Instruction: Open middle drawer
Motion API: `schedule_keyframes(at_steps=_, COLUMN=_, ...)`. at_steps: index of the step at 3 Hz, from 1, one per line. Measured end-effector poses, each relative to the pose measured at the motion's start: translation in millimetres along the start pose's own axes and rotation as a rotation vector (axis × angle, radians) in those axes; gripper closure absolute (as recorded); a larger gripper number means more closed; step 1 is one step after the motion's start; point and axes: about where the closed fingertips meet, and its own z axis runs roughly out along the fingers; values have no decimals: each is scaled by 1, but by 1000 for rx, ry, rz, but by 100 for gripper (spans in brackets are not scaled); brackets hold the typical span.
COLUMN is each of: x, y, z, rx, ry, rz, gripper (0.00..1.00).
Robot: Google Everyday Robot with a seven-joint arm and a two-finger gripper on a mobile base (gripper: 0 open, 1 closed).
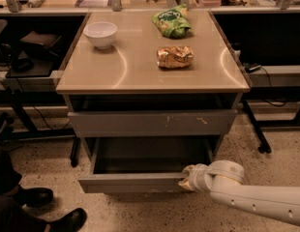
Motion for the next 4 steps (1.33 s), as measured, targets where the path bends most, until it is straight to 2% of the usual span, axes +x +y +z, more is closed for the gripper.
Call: schedule_keyframes(at_steps=4, x=7, y=6, z=-10, rx=9, ry=-2, rz=1, gripper=100)
